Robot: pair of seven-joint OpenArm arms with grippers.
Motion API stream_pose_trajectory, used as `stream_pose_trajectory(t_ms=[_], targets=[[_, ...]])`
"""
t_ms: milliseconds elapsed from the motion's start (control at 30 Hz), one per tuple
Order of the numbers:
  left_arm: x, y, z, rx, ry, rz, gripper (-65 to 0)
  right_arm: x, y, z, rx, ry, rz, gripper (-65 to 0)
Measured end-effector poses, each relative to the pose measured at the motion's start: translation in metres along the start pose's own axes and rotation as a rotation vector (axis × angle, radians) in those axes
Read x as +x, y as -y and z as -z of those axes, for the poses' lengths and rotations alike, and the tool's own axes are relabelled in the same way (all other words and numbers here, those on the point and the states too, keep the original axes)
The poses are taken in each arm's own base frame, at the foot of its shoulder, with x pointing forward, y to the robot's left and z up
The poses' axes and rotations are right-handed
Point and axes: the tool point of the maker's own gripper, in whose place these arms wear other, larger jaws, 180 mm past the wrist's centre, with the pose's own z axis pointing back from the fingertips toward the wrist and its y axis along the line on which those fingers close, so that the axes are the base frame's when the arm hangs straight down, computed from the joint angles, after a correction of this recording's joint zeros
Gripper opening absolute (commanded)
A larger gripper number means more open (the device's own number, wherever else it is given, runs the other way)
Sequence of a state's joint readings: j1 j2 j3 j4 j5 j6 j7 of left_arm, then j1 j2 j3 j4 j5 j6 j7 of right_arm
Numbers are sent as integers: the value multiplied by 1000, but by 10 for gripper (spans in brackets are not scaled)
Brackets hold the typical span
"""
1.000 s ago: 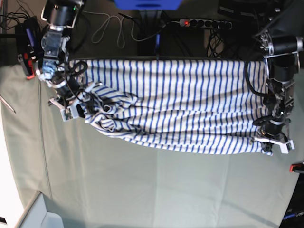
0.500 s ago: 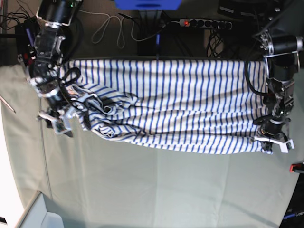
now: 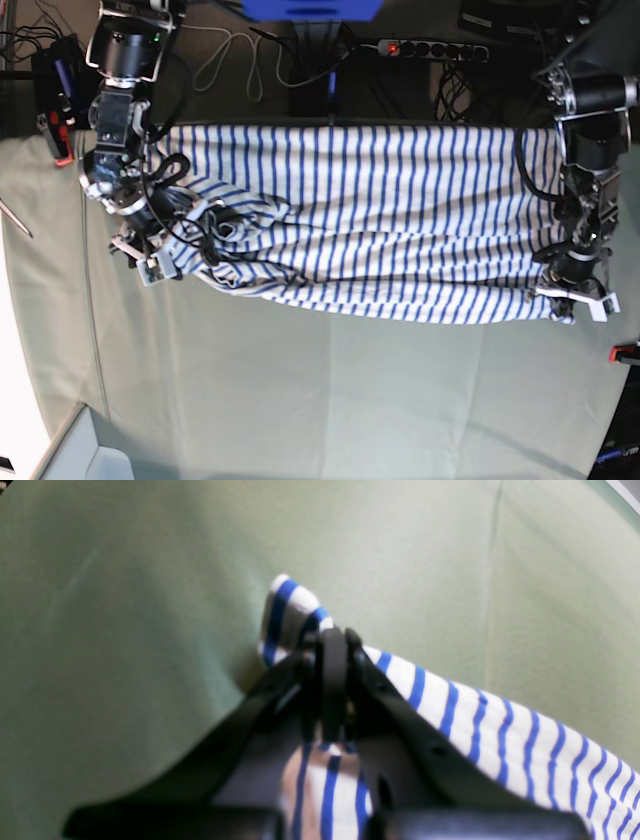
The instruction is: Layout the t-shirt on the table in an organized manner, then fold the t-shirt properly
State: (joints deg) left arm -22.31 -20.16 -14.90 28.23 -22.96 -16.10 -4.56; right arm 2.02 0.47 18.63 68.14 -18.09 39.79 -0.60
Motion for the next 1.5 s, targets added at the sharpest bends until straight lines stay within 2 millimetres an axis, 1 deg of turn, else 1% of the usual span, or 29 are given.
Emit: stream_pose_trajectory(t_ms=[133,167,200,300,467,533,633,733,800,867,967,1067,1133,1167,1267,1333,1367,1433,1500], targets=[[0,0,0,0,0,0,-648,-5,-2,-7,-3,-4,-8,-564],[0,0,0,0,0,0,-648,-2,-1,-9,-10,0,-16,-617],[0,0,0,0,0,0,-648,3,0,-10,-17,6,-24,-650],[0,0,0,0,0,0,-648,24,4,-13,-31,61,-57,-650],[0,0,0,0,0,0,-648,47,9,-27,-64,107,-116,-650],[0,0,0,0,1,0,-648,61,7,-33,-80,144,-130,-650],[0,0,0,0,1,0,-648,85,-1,-40,-87,217,-135,-650],[0,0,0,0,0,0,-648,102,-8,-43,-81,285,-85,-650],[0,0,0,0,0,0,-648,115,-9,-46,-81,326,-79,-650],[-1,0,0,0,-3,0,-648,125,-5,-45,-90,346,-86,-650],[-1,0,0,0,-3,0,-648,140,2,-37,-96,379,-75,-650],[0,1,0,-1,-2,0,-648,148,13,-28,-96,385,-80,-650],[0,-1,-1,2,0,1,-648,140,21,-17,-87,350,-72,-648],[-3,-2,-1,4,-7,3,-648,132,22,-12,-80,325,-62,-624],[-7,-1,-2,2,-12,0,-648,99,21,-6,-67,222,-38,-498],[-7,-2,-3,3,-14,1,-648,73,22,-1,-61,123,-19,-393],[-7,-3,-3,4,-13,2,-648,64,21,1,-58,85,-15,-348],[-6,-3,-2,4,-10,2,-648,55,19,3,-51,53,2,-286],[-6,-2,-2,3,-11,2,-648,41,21,6,-40,9,12,-260]])
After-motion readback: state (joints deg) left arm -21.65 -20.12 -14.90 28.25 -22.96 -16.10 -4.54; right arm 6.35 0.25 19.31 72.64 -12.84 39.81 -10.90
